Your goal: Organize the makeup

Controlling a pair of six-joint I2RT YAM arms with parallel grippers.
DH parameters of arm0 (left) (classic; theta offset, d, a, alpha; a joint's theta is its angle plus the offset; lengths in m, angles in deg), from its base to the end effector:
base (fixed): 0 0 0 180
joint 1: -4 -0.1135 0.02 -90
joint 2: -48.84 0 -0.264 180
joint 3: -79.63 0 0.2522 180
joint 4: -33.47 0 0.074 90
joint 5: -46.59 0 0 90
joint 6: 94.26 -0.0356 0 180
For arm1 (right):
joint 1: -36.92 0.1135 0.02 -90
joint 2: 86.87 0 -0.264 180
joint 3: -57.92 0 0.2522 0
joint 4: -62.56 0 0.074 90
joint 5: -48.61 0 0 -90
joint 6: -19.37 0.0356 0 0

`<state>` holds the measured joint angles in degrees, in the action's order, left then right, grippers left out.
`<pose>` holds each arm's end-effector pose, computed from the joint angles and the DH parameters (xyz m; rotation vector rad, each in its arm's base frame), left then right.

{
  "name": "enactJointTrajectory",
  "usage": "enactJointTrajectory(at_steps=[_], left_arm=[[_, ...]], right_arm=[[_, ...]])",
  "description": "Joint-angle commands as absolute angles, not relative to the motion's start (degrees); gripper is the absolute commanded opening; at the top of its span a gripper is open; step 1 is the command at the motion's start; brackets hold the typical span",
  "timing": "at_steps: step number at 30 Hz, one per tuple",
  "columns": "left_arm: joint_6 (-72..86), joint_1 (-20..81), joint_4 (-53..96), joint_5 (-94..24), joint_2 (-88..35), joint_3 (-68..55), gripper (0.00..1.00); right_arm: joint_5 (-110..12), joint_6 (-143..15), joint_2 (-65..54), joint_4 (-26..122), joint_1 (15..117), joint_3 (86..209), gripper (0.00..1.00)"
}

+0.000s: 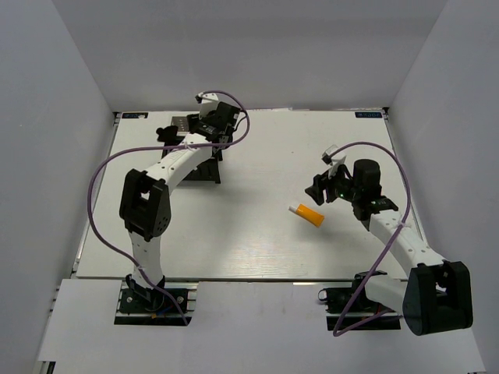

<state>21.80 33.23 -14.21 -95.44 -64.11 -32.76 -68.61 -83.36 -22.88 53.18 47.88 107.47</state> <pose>0.3968 -0.1899 0.2826 -0.3255 2.0639 0.5245 0.2376 0.0626 0.2452 -0.6981 1.8367 0.4503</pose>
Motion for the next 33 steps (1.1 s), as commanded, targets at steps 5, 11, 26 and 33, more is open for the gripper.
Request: enactJointTrajectory(at_steps=[5,11,26,33], left_arm=[[22.19,33.0,-15.98,-80.09,-49.01,-31.72,0.07],[27.36,34.23,-14.39,-64.33,-27.66,-9.07,0.5],[47.15,34.23,-30.03,-65.03,2.95,14.8,0.86],[49.7,34.23,-33.2,-66.08,6.29,17.09,0.86]], right_arm=[[-72.15,-97.25,-16.48,40.03,48.0,113.59,0.39],[-68.81,-102.79,-7.69,29.3,49.66,120.27,0.86],[-59.24,-102.01,8.75,20.84,58.98,130.57,0.77],[-50.1,-100.16,11.57,22.34,62.06,129.07,0.66]])
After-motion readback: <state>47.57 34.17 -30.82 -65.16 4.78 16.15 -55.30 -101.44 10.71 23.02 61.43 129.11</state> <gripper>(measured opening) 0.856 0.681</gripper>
